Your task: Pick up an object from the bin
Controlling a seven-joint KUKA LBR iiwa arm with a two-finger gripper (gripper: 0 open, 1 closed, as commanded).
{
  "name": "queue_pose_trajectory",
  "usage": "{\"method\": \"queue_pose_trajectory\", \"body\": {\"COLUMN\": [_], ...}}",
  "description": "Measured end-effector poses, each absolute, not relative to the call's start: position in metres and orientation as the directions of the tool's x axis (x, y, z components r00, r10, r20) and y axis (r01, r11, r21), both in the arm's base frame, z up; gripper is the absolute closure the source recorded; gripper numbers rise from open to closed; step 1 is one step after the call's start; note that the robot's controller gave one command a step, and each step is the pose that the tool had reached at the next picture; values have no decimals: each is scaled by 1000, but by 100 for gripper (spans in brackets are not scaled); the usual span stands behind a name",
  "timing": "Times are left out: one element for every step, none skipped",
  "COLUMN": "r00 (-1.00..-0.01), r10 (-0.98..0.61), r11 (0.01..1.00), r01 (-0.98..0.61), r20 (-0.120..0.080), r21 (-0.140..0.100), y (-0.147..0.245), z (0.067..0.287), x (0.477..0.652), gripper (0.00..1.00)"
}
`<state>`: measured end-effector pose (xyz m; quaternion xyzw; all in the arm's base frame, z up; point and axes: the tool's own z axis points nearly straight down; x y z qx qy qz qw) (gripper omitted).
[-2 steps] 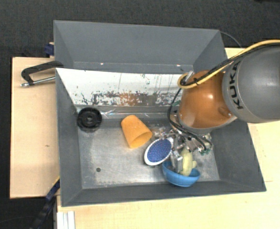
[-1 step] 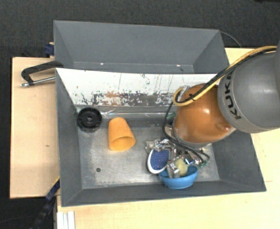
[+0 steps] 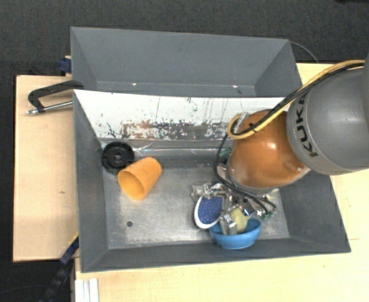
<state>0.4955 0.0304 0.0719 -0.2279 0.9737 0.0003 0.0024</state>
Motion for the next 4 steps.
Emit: {"method": "queue_pose_trajectory", "body": {"r00": [-896, -897, -897, -897], "r10": [-443, -443, -443, -443], "r11": [896, 897, 897, 897], "r01": [-443, -443, -443, -443], "r20": [-5, -5, -10, -8], "r21": [-1, -1, -2, -2], "y": [31, 31, 32, 33], "z": [73, 73, 75, 117], "x": [497, 498, 500, 502], "gripper": [0, 0, 100, 100]}}
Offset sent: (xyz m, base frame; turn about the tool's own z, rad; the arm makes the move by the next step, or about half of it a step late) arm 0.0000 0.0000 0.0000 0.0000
